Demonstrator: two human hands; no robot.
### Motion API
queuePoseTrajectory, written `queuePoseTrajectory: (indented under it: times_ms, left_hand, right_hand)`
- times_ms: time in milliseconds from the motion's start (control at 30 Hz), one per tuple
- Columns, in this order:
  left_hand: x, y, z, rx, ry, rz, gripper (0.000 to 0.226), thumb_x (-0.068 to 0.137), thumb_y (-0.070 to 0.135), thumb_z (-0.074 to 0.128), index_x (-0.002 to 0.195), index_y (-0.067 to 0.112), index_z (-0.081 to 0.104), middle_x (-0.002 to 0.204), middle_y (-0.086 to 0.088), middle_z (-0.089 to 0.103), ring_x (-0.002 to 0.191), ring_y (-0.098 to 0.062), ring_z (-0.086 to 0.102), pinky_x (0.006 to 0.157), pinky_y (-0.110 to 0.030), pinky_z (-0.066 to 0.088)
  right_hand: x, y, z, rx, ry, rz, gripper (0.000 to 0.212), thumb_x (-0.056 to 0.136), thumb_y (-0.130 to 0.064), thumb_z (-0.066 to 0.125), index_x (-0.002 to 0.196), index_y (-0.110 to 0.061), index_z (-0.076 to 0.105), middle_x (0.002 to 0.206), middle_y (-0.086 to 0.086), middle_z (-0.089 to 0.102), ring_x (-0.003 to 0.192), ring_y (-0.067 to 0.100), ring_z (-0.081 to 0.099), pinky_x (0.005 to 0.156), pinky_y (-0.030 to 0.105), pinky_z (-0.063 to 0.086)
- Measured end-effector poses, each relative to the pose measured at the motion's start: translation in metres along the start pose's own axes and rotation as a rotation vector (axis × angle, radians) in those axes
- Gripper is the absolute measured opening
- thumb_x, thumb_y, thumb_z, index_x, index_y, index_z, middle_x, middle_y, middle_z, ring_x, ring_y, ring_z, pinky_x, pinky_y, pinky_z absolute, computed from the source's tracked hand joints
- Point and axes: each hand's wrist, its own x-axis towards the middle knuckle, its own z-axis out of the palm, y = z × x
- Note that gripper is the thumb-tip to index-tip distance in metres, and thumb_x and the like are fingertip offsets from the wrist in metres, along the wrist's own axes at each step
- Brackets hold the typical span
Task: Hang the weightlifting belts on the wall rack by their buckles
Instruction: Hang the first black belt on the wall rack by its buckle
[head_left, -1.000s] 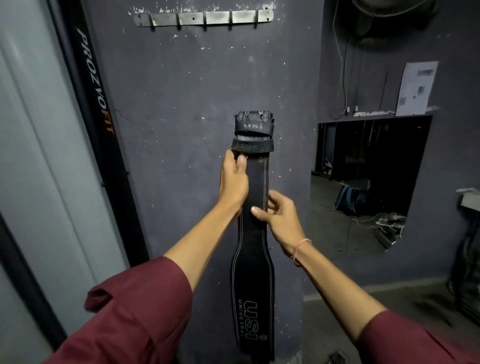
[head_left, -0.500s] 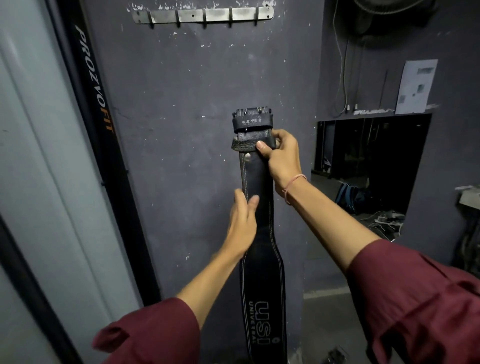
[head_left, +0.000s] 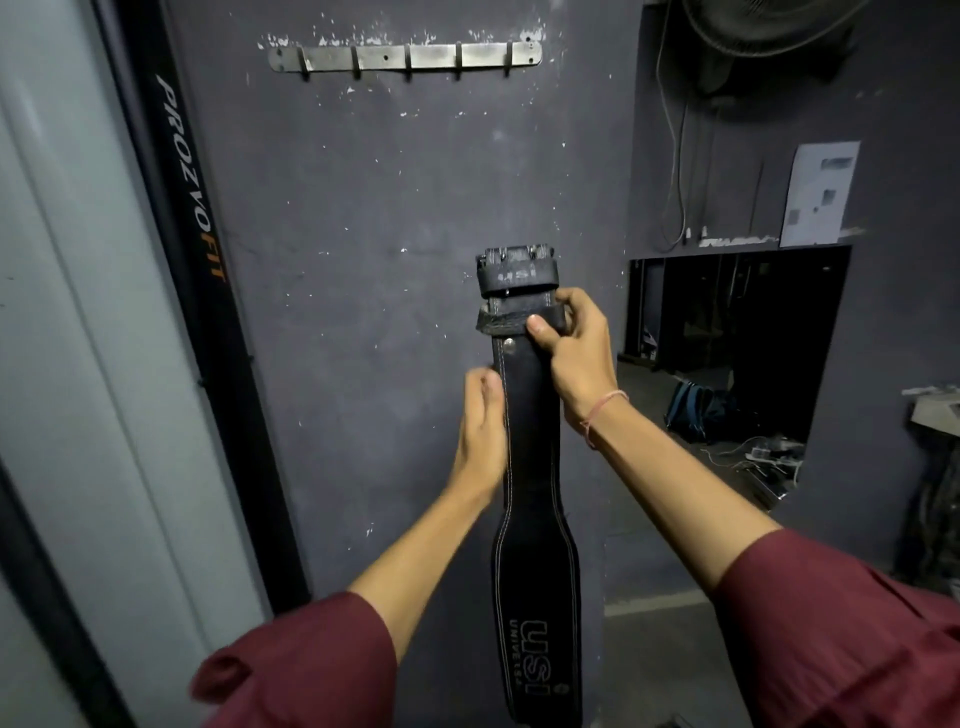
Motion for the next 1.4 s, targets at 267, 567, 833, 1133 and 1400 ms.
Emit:
queuePoseTrajectory:
  times_ms: [267,567,833,1133,1400]
  left_hand:
    - [0.061,0.072,-0.002,-0.192,0.021,-0.019,0.049,0.104,0.044,0.038,0.108,0.005,0.068,0.103,-0.012,0.073,0.093,-0.021,0.07,0.09,-0.035,0.055]
    - [0.055,0.063,0.009,-0.184,0.152,0.096,0.018,0.106,0.014,0.039,0.104,0.009,0.055,0.09,-0.005,0.064,0.078,-0.013,0.061,0.071,-0.024,0.052]
    - [0.048,0.049,0.013,-0.055,0.171,0.277,0.017,0.105,0.019,0.035,0.098,0.013,0.05,0.089,-0.003,0.06,0.083,-0.016,0.058,0.076,-0.039,0.051]
    - [0.054,0.055,0.026,0.112,0.195,0.361,0.028,0.108,0.027,0.032,0.098,0.015,0.054,0.087,0.004,0.059,0.074,0.001,0.057,0.069,-0.019,0.047]
    - [0.09,0.042,0.033,0.214,0.312,0.37,0.033,0.107,0.026,0.033,0.086,0.015,0.056,0.086,0.002,0.06,0.079,-0.011,0.054,0.069,-0.019,0.04]
  right_hand:
    - [-0.024,0.007,-0.01,0.083,-0.108,0.054,0.025,0.091,0.009,0.058,0.107,-0.009,0.051,0.094,0.012,0.067,0.086,0.018,0.064,0.083,0.037,0.057]
    - [-0.036,-0.001,-0.015,0.057,-0.299,0.129,0.034,0.099,0.0,0.045,0.129,-0.014,0.036,0.118,0.002,0.061,0.108,0.012,0.06,0.101,0.031,0.049]
    - [-0.024,-0.001,-0.01,-0.138,-0.077,-0.129,0.029,0.105,-0.034,0.041,0.132,-0.025,0.035,0.096,0.005,0.067,0.087,0.016,0.066,0.078,0.034,0.054]
    - [-0.001,0.005,-0.003,-0.092,0.127,-0.182,0.021,0.106,-0.017,0.04,0.093,-0.01,0.054,0.072,-0.014,0.054,0.062,-0.005,0.048,0.06,0.017,0.039]
    - [0.034,0.027,0.007,-0.112,0.17,-0.126,0.03,0.106,-0.028,0.037,0.087,-0.019,0.058,0.08,-0.004,0.056,0.065,-0.001,0.045,0.065,0.021,0.037]
